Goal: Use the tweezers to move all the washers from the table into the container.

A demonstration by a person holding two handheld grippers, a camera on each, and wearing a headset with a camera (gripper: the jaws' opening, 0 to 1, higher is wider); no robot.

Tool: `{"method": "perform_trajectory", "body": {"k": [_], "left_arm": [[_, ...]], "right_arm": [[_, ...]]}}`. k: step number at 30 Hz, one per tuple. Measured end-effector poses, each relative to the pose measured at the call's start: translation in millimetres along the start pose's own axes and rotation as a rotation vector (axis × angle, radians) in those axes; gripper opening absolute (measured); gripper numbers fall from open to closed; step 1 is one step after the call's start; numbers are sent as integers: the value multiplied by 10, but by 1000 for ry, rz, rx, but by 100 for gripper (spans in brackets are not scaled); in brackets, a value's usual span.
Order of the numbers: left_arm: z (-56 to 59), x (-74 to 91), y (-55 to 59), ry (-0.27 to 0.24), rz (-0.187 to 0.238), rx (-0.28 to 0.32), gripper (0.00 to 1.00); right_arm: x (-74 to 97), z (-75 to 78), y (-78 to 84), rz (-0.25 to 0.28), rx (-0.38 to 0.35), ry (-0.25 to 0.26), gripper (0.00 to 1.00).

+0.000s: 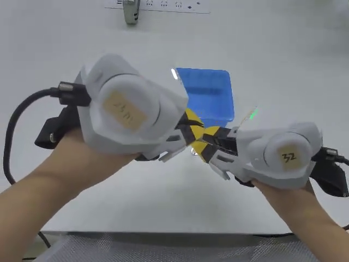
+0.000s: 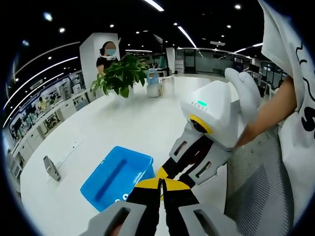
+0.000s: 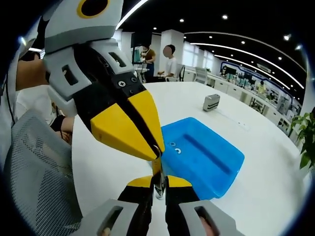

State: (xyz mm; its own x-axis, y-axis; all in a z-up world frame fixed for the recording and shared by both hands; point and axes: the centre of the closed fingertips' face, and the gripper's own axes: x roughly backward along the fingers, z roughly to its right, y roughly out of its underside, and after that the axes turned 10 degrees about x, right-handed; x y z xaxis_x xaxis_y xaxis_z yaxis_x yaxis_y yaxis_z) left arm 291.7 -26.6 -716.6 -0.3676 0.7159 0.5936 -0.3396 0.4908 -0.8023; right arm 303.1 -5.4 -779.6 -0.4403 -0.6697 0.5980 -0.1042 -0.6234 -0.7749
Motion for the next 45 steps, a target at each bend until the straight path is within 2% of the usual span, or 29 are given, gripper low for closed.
{"method": "perform_trajectory", "body": {"k": [17, 18, 24, 26, 29, 33, 37, 39, 42, 45], "left_arm": [[-22, 2, 26, -17, -14, -33, 0], [-31, 4, 16, -22, -3, -36, 0], [-44, -4, 11, -15, -7, -25, 0], [-38, -8, 10, -9, -10, -14, 0], [-24, -21, 6, -6, -17, -33, 0], [7, -30, 6, 4, -29, -52, 0], [38, -28, 10, 9, -39, -66, 0], [56, -13, -8, 19, -38, -56, 0], [55, 50, -76, 22, -26, -31, 0], [65, 107, -155, 18, -9, -33, 0]], "right_arm": [[-38, 15, -4, 4, -6, -4, 5], [-40, 26, -9, 11, -7, 1, 5], [-43, 28, -3, 9, -17, -6, 5], [-40, 25, 1, 7, -24, -12, 4], [-39, 18, 4, -5, -1, -2, 4], [-24, 20, 14, -10, -7, 1, 3], [-7, 1, 15, -32, 16, -11, 3], [21, -3, -5, -40, 44, -8, 3], [79, 5, -59, -35, 46, -8, 3], [132, 22, -146, -24, 35, -13, 3]]}}
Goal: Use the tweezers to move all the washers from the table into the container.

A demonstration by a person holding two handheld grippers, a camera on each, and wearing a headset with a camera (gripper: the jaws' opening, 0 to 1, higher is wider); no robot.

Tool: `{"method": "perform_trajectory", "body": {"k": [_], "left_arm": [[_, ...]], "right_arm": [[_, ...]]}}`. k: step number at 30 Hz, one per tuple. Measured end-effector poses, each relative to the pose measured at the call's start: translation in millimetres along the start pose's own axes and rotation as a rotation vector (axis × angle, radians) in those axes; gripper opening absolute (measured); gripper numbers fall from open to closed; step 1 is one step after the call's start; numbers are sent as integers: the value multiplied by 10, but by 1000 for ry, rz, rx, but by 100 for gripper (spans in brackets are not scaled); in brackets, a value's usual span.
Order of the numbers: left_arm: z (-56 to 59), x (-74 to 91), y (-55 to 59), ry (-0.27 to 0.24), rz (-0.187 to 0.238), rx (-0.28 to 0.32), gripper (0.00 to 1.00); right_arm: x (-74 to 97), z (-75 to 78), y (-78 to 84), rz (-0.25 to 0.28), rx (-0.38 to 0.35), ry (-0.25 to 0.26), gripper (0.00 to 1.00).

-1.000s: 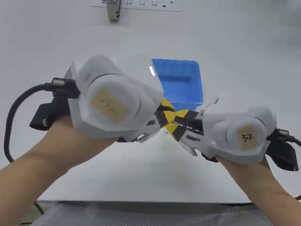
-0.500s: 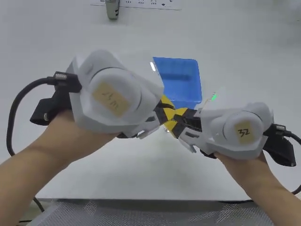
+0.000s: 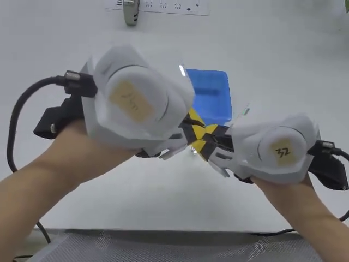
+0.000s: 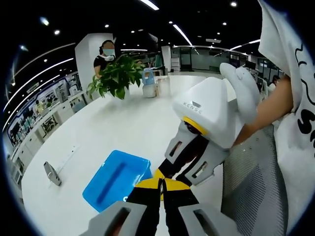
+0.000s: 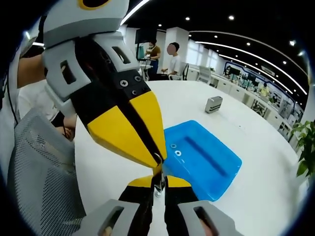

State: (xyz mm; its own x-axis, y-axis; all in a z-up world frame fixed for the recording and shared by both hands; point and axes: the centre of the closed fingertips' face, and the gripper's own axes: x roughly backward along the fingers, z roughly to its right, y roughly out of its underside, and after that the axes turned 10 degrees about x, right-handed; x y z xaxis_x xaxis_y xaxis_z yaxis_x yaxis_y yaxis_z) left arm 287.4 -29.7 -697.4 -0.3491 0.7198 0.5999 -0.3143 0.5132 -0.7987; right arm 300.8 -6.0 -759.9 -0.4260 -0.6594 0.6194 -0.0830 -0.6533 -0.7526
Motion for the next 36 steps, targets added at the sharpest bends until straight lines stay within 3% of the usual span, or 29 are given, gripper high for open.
{"method": "perform_trajectory", "body": {"k": [13, 19, 26, 36], "left_arm": [[-78, 245, -381, -57, 85, -70, 0], [-202, 254, -489, -94, 110, -86, 0], [-377, 152, -497, -129, 122, -75, 0], [-540, -68, -296, -144, 90, -41, 0]], "right_arm": [[171, 221, -383, 58, 47, 42, 3], [153, 392, -489, 80, 69, 85, 3], [14, 559, -464, 77, 69, 122, 3], [-223, 600, -248, 44, 28, 125, 3]]}}
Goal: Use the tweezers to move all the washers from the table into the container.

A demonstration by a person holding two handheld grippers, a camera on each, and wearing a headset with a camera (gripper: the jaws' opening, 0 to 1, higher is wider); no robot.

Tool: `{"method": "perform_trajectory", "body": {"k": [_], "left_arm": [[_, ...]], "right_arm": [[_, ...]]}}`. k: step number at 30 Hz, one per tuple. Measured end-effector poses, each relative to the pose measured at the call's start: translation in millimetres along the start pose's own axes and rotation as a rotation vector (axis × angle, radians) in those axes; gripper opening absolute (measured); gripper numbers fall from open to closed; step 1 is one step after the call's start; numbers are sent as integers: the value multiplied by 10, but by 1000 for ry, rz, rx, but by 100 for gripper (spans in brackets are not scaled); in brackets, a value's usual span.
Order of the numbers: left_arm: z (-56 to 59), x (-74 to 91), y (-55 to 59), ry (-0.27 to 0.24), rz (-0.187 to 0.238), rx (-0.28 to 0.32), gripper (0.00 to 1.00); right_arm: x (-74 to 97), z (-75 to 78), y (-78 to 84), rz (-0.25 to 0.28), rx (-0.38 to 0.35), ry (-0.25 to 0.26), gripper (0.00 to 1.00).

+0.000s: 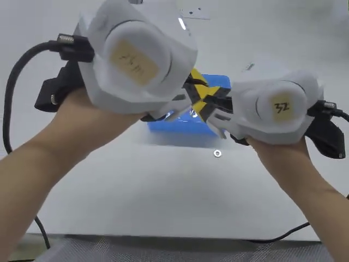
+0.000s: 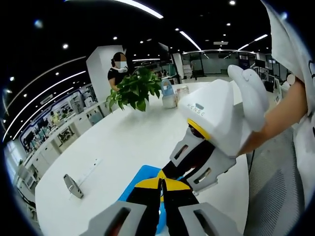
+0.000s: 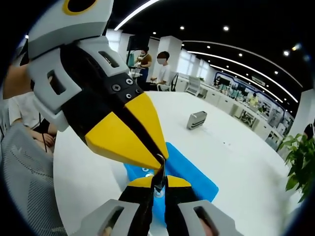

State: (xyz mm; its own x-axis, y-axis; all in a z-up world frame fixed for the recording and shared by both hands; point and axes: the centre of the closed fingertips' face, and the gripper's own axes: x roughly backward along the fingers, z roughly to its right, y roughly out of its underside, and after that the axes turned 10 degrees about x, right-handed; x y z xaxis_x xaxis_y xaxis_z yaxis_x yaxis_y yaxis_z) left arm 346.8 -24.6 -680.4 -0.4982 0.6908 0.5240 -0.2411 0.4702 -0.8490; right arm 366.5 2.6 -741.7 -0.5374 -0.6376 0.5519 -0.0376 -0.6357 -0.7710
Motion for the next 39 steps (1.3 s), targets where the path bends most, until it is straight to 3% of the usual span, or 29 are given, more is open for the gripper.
{"method": "perform_trajectory", "body": {"k": [8, 14, 33, 39], "left_arm": [[-54, -130, 162, -5, -32, 2, 0], [-67, -166, 218, -1, -41, 14, 0], [-112, -191, 266, -23, -49, 2, 0], [-82, -149, 217, -21, -40, 0, 0]], "right_arm": [[-130, -30, 129, -16, -58, -13, 4], [-175, -53, 173, -29, -72, -20, 4], [-282, -29, 198, -35, -123, -16, 4], [-211, -33, 156, -27, -130, -9, 4]]}}
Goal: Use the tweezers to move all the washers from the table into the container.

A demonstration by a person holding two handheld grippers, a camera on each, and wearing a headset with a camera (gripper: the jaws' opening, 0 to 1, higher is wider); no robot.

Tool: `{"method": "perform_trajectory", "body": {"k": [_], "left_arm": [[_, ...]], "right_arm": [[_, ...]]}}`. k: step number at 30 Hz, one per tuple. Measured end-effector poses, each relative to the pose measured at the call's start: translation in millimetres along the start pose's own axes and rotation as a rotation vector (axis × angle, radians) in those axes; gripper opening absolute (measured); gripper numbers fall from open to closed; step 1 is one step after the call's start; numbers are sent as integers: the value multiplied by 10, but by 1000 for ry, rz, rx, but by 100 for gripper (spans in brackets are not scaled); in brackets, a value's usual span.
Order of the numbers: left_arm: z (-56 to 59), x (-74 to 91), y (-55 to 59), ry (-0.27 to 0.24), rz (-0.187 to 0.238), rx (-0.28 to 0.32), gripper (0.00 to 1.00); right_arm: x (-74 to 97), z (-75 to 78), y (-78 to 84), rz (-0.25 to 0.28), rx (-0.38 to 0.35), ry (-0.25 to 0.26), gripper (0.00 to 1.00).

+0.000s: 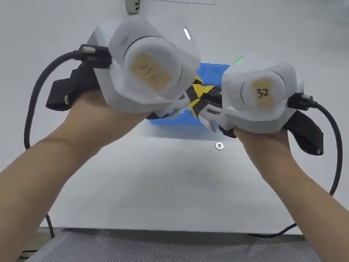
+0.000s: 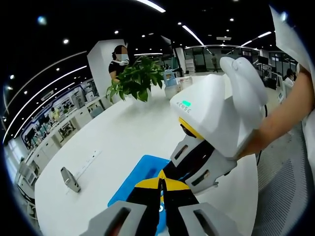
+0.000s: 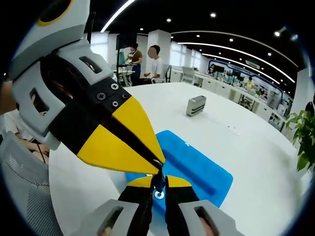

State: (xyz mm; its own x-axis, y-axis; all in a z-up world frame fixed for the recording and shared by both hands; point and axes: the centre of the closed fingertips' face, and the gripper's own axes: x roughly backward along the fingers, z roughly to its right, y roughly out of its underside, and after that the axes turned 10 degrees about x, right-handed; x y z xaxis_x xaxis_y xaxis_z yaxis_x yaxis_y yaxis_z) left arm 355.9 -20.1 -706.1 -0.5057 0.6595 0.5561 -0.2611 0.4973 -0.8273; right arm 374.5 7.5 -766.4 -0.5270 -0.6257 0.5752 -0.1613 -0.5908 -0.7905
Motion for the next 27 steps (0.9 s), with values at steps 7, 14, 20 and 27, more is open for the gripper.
{"method": "perform_trajectory", "body": {"k": [7, 14, 20, 27], "left_arm": [[87, 118, -131, 20, 21, -14, 0], [298, 237, -267, 60, 33, -70, 0], [479, 297, -352, 97, 43, -102, 0], [611, 260, -299, 146, 28, -112, 0]], "right_arm": [[176, -3, -96, 40, -23, 23, 5], [403, -19, -146, 56, -3, 36, 7], [604, -70, -121, 30, 19, 53, 6], [696, -189, 20, 14, -28, 38, 6]]}}
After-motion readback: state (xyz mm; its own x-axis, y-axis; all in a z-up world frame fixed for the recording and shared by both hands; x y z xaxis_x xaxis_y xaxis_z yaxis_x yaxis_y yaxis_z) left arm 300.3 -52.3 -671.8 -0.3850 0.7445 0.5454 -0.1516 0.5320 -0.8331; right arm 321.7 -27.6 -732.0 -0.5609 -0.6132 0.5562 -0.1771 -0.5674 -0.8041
